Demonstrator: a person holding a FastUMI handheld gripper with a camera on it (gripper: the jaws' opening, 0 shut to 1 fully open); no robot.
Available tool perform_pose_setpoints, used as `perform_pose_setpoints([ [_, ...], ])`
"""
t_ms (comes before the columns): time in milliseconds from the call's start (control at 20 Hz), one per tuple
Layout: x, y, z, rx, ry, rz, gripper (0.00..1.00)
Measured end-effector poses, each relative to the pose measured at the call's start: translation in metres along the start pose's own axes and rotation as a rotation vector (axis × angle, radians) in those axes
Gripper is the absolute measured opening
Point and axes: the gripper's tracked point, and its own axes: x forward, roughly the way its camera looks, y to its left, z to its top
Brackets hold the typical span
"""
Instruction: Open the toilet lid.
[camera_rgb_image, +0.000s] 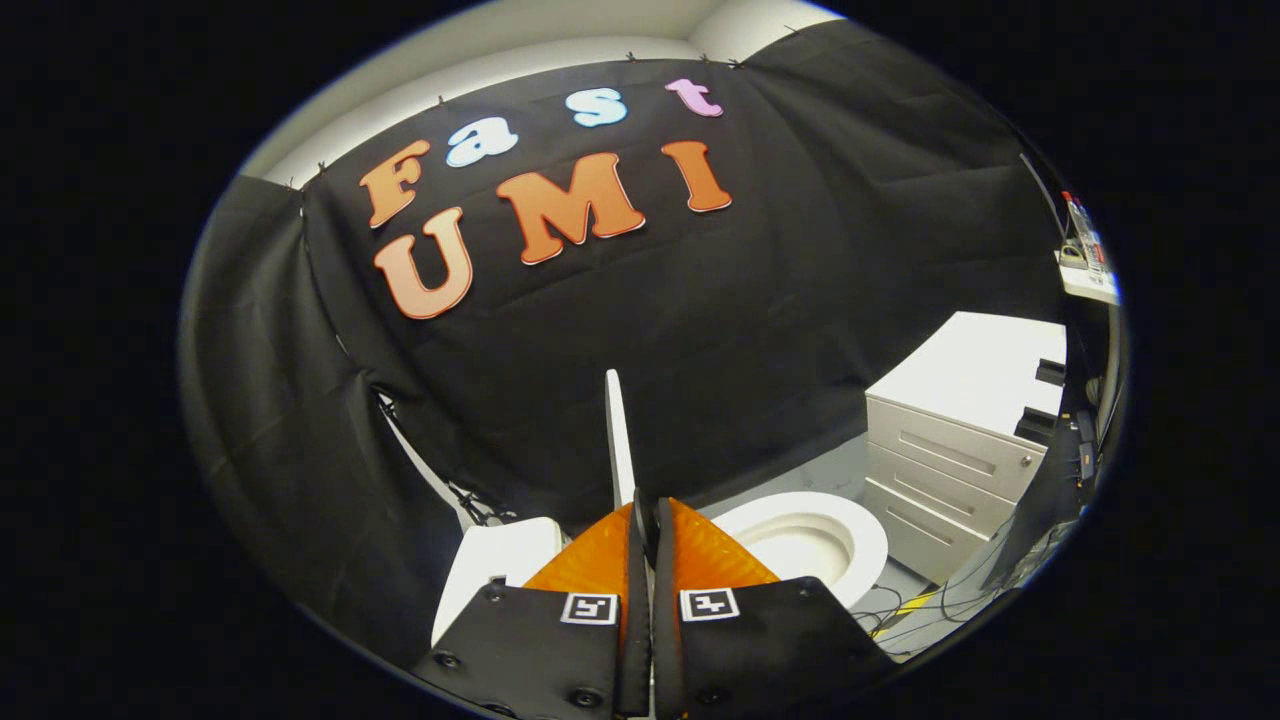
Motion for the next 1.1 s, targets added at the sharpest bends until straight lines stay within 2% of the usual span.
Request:
perform_pose_setpoints([
  [600, -0.021, 0.097, -0.025, -0.188, 0.008, 0.13, 0.1],
  [1100, -0.032, 0.152, -0.051, -0.258, 0.024, 0.206, 0.1],
])
